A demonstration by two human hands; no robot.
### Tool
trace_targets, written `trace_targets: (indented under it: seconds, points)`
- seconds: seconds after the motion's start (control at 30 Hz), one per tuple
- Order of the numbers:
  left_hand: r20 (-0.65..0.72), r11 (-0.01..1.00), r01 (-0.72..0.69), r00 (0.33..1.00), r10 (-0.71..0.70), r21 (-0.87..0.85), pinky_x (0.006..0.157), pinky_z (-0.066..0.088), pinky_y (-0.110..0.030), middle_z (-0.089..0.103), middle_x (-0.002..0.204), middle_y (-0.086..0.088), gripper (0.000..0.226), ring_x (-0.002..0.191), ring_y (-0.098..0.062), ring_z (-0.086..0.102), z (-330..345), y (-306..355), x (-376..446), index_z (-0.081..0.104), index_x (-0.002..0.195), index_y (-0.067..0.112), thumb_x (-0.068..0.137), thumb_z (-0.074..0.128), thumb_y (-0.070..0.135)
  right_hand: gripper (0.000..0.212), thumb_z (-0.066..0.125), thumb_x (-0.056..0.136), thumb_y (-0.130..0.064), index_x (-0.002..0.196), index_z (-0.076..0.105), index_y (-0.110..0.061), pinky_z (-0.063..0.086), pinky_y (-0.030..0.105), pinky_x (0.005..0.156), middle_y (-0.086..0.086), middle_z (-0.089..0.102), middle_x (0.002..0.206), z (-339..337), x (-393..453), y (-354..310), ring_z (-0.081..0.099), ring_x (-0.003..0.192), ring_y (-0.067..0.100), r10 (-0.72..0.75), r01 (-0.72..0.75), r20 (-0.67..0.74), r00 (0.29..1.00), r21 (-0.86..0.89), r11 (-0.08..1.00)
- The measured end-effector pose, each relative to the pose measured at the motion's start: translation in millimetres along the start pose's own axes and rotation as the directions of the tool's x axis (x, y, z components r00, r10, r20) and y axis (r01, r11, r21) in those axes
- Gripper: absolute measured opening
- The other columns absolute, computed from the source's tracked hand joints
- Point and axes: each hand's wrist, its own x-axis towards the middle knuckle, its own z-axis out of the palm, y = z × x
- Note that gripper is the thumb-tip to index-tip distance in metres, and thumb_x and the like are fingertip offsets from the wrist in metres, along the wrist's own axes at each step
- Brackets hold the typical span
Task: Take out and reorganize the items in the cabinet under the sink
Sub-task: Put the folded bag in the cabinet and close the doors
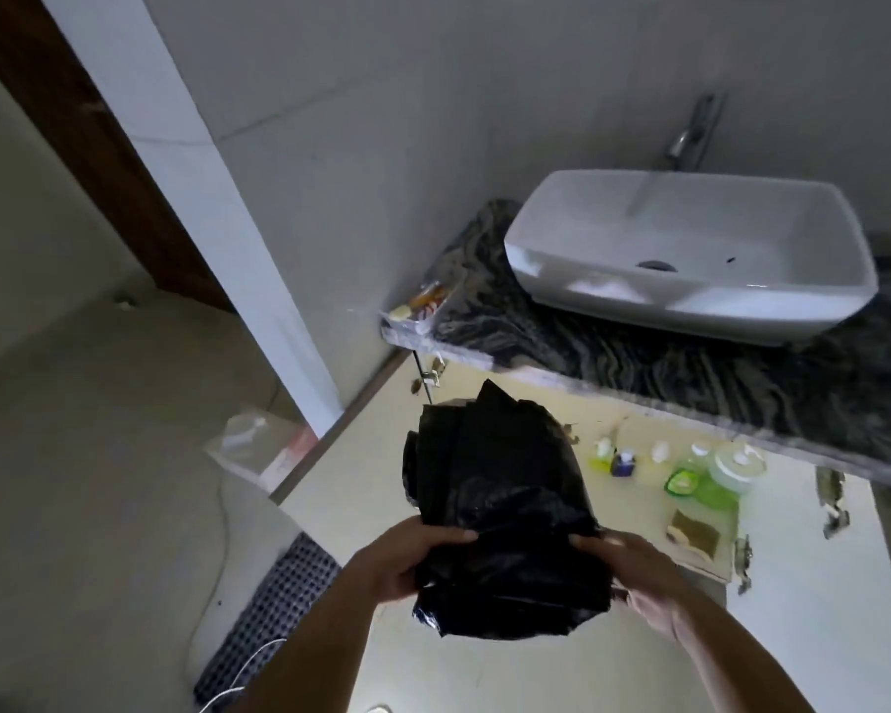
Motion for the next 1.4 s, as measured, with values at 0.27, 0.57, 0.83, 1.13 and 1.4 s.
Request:
trace_targets:
  seconds: [0.27, 0.57, 0.83, 1.13, 1.4]
  points:
    - [0.027, 0.989, 0.081, 0.996, -0.085, 0.124, 0.104, 0.044, -0.049, 0.066, 0.122, -0.013, 0.070, 0.118, -0.031, 0.059, -40.0, 43.2, 45.6, 0.059, 0.124, 0.009, 0.060, 0.085, 0.019, 0.023, 0.068, 0.082, -0.020, 0.091, 0.068, 0.002, 0.047, 0.031, 0.066, 0.015, 0.062, 0.079, 10.4, 47.4, -46.9, 0.056, 0.070, 0.023, 0.026, -0.043, -0.110, 0.994, -0.154, 0.987]
    - [-0.063, 0.947, 0.294, 0.956, -0.288, 0.126, 0.094, 0.052, -0.048, 0.070, 0.110, -0.015, 0.047, 0.102, -0.030, 0.067, -52.7, 31.5, 136.8, 0.062, 0.117, 0.004, 0.071, 0.073, 0.005, 0.009, 0.062, 0.086, -0.016, 0.089, 0.065, -0.008, 0.043, 0.026, 0.057, 0.011, 0.061, 0.076, 24.6, 119.6, -9.8, 0.055, 0.065, 0.021, 0.205, -0.234, -0.301, 0.931, -0.063, 0.970]
    - [-0.227, 0.951, 0.299, 0.934, -0.275, 0.079, 0.085, 0.055, -0.048, 0.068, 0.106, -0.023, 0.042, 0.094, -0.037, 0.068, -62.3, 31.8, 232.5, 0.062, 0.110, -0.003, 0.069, 0.071, -0.009, 0.020, 0.063, 0.086, -0.013, 0.105, 0.066, -0.009, 0.053, 0.036, 0.075, 0.015, 0.070, 0.101, 6.5, 213.9, 14.8, 0.066, 0.087, 0.029, 0.298, -0.296, -0.217, 0.930, 0.042, 0.954]
    - [-0.435, 0.953, 0.280, 0.877, -0.205, 0.116, 0.094, 0.050, -0.045, 0.061, 0.119, -0.022, 0.041, 0.110, -0.039, 0.058, -96.1, 10.0, 406.6, 0.060, 0.113, -0.005, 0.073, 0.068, -0.012, 0.037, 0.064, 0.087, -0.025, 0.122, 0.050, -0.027, 0.056, 0.034, 0.058, 0.011, 0.059, 0.121, -10.8, 376.2, 56.1, 0.061, 0.101, 0.029, 0.422, -0.435, -0.152, 0.894, -0.069, 0.898]
    - [-0.404, 0.956, 0.056, 0.912, 0.069, 0.289, 0.089, 0.041, -0.024, 0.060, 0.124, -0.016, 0.051, 0.116, -0.031, 0.056, -145.2, 5.0, 534.1, 0.054, 0.129, 0.003, 0.080, 0.068, -0.004, 0.034, 0.055, 0.090, 0.000, 0.121, 0.050, -0.013, 0.055, 0.040, 0.067, 0.017, 0.056, 0.120, -1.6, 522.4, 82.6, 0.060, 0.099, 0.032, 0.285, -0.244, -0.344, 0.895, 0.158, 0.957]
